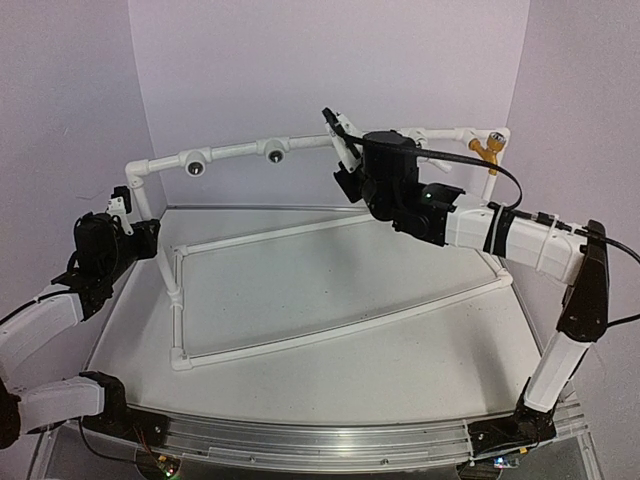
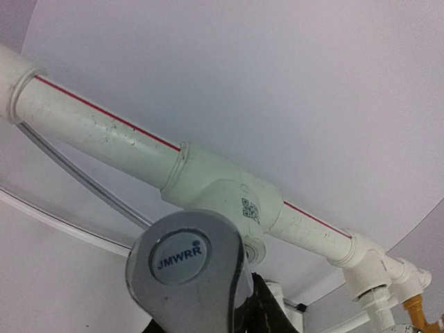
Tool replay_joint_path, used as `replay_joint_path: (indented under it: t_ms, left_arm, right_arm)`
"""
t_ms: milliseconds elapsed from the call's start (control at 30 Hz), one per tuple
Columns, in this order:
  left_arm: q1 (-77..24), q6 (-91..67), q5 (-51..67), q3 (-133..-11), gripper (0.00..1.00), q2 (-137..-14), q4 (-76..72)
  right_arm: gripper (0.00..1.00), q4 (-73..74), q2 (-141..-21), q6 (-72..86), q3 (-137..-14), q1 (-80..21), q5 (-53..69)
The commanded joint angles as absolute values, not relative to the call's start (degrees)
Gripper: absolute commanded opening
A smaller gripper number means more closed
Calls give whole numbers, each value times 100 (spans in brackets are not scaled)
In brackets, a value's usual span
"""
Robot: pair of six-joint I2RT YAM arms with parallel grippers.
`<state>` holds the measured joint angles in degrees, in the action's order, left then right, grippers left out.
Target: Install the water faucets
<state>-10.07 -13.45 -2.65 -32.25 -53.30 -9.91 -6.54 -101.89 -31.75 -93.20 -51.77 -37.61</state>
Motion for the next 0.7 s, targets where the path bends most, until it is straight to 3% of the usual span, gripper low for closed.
replay_joint_path:
  t_ms: [0,233,467,533,667]
  left_arm:
    - [-1203,-2259,572,-3181,0,-5351,-347]
    - [-1204,-2280,598,-3190,1,-5352,-347]
    - [-1204,-2303,595,-3179,1,-5306,-350]
    - [-1204,-2311,581,-3166,2,-5297,-344]
    - [-1203,-2314,551,-3170,2,-5292,-349]
  right_arm:
    - [0,-1191,-9875,801,-9109,-5007,-4168]
    - [0,-952,-9606,2242,-8647,-4603,-3414]
    - [2,-853,-9722,1404,-8753,-4559,-3351]
    - [16,-835,-9640,1102,-8698,-4561,-3253]
    - [63,-432,-9388,406,-8609,-4567,-2347]
